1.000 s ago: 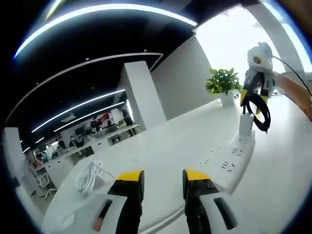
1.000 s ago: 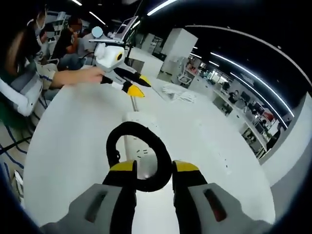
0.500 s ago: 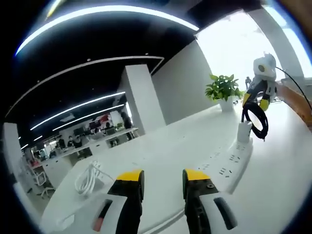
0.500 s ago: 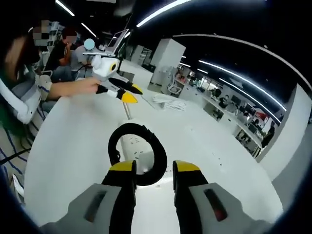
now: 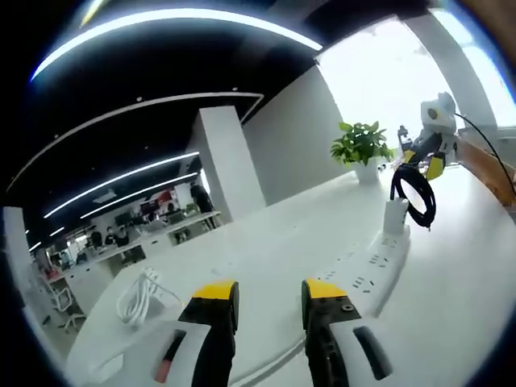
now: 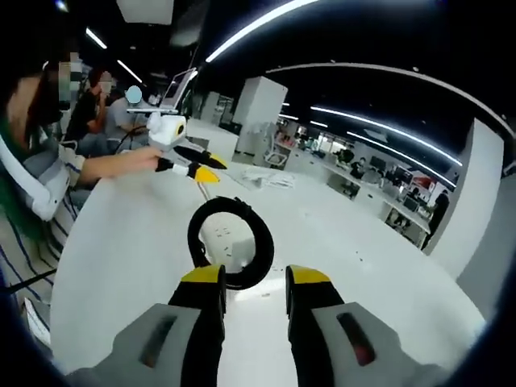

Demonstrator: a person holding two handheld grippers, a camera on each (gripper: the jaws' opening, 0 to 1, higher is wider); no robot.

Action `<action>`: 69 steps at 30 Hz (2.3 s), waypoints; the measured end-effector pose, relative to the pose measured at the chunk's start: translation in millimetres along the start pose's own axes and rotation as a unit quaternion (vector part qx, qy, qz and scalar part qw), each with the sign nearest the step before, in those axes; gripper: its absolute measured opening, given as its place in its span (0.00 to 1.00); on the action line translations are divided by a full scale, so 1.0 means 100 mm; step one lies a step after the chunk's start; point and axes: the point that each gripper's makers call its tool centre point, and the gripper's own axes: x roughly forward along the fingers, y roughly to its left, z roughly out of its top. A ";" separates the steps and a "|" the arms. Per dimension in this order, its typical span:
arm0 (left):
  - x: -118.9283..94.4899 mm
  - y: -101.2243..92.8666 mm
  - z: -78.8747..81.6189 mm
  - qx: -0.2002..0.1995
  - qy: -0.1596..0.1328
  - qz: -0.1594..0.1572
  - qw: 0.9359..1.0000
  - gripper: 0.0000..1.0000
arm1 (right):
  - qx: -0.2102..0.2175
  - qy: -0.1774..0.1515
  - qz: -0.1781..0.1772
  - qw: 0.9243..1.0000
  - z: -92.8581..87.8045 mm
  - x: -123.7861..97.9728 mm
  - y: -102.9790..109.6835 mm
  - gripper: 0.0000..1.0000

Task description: Straighten the power strip on the desk, plug the charger into it

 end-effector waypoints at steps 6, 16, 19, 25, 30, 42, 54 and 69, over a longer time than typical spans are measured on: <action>0.00 -0.05 0.04 -0.007 -0.009 -0.011 1.000 0.30 | 0.043 -0.044 -0.008 0.998 0.02 -0.07 0.04 0.28; -0.02 -0.12 0.06 -0.023 -0.012 -0.028 0.999 0.30 | 0.059 -0.035 -0.014 0.998 -0.13 -0.09 0.05 0.27; -0.01 -0.13 0.02 -0.026 -0.006 -0.031 0.999 0.30 | 0.062 -0.034 -0.012 0.997 -0.17 -0.11 0.07 0.28; -0.01 -0.23 -0.01 -0.038 -0.001 -0.052 0.998 0.30 | 0.073 -0.028 -0.014 0.997 -0.29 -0.20 0.02 0.28; 0.00 -0.39 -0.02 -0.038 0.003 -0.080 0.996 0.30 | 0.077 -0.018 -0.009 0.997 -0.37 -0.17 0.04 0.27; 0.01 -0.58 -0.05 -0.021 0.026 -0.139 0.990 0.31 | 0.109 0.007 0.004 0.994 -0.54 0.21 0.12 0.27; -0.05 -0.61 -0.17 -0.014 0.057 -0.157 0.986 0.31 | 0.120 0.027 0.023 0.992 -0.56 0.46 0.17 0.26; -0.01 -0.70 -0.36 -0.023 0.093 -0.167 0.981 0.30 | 0.142 0.048 0.049 0.987 -0.62 0.67 0.25 0.26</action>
